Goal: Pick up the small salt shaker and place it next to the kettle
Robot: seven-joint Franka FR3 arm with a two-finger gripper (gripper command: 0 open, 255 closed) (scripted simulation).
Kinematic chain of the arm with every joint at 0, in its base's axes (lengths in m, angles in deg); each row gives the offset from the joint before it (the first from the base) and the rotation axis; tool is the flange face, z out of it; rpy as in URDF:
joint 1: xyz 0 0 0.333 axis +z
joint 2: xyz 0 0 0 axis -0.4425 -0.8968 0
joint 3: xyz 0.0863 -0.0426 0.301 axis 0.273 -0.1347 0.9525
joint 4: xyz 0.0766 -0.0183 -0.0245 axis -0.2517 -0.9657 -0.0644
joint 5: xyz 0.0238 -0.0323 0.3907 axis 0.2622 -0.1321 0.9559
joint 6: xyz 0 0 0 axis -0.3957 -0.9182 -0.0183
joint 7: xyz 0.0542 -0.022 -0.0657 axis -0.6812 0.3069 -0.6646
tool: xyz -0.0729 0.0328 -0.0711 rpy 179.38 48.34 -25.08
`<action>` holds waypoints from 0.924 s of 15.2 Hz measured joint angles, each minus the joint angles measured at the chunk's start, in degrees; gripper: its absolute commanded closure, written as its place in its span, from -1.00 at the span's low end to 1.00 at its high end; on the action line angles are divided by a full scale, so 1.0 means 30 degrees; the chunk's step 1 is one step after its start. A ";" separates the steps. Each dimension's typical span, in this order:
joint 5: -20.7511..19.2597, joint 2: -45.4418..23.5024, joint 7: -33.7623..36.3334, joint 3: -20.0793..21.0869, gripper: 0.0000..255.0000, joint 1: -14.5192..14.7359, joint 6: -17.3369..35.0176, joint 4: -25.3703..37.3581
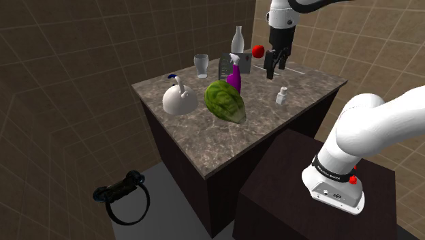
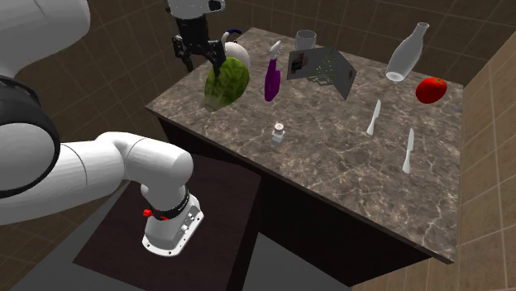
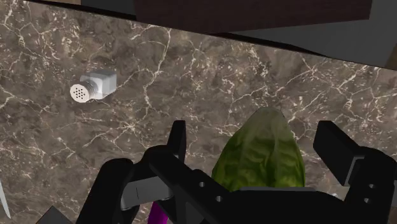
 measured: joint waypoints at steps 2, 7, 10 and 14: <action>-0.0145 -0.0002 -0.0236 -0.0226 -1.00 -0.0079 0.0186 -0.0146; -0.1398 0.0166 -0.2292 -0.2205 -1.00 -0.0789 0.1799 -0.1574; -0.2277 -0.0431 -0.3766 -0.3711 -1.00 -0.1279 0.3137 -0.2028; -0.3103 -0.1475 -0.5434 -0.5474 -1.00 -0.1702 0.4922 -0.2417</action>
